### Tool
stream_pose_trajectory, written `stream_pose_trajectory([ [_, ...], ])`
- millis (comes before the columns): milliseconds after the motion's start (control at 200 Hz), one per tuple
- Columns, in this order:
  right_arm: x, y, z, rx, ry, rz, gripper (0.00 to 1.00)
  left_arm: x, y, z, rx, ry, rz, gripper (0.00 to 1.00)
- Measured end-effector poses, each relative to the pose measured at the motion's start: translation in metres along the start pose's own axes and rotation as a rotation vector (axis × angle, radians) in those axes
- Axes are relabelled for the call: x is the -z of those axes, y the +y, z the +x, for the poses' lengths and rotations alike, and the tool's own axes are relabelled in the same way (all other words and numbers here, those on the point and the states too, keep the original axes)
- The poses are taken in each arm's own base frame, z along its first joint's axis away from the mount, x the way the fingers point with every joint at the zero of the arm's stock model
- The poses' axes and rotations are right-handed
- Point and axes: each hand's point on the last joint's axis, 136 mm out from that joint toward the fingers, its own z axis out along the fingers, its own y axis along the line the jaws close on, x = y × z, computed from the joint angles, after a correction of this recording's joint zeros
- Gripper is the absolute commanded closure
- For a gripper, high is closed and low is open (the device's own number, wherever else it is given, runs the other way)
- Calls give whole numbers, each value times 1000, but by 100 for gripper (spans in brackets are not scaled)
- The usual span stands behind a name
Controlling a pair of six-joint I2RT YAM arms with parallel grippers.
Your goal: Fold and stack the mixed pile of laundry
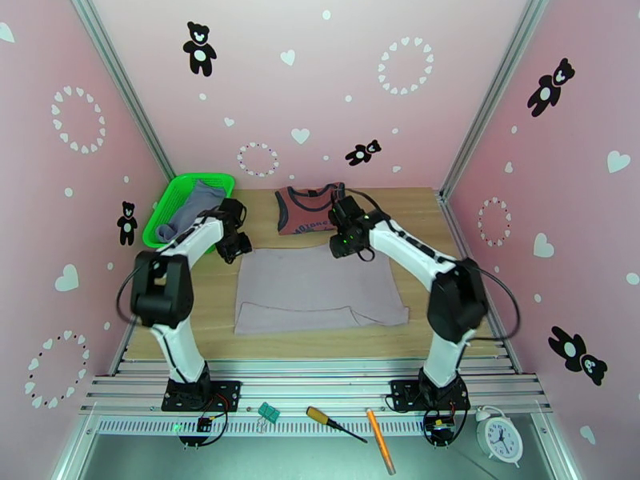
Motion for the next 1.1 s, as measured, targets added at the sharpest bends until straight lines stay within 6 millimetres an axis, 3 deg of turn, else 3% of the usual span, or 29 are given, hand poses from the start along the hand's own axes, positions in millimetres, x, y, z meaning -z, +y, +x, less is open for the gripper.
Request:
stream_pose_trajectory([
  [130,-25,4,1,34,45,-20,58,-20,-10,-12,4,19,15,53],
  [375,-52,10,10,57,103,-46,55,-16,-34,-42,-15,-38,72,51],
  [686,-64,11,3,67,109,-49,55,-35,-31,-35,-35,-4,62,53],
  [971,-61,11,-10,74,79,-49,55,-35,-29,-32,-68,-3,59,97],
  [1101,-68,6,-18,99,74,-44,51,-35,-31,-33,-85,-2,69,100],
])
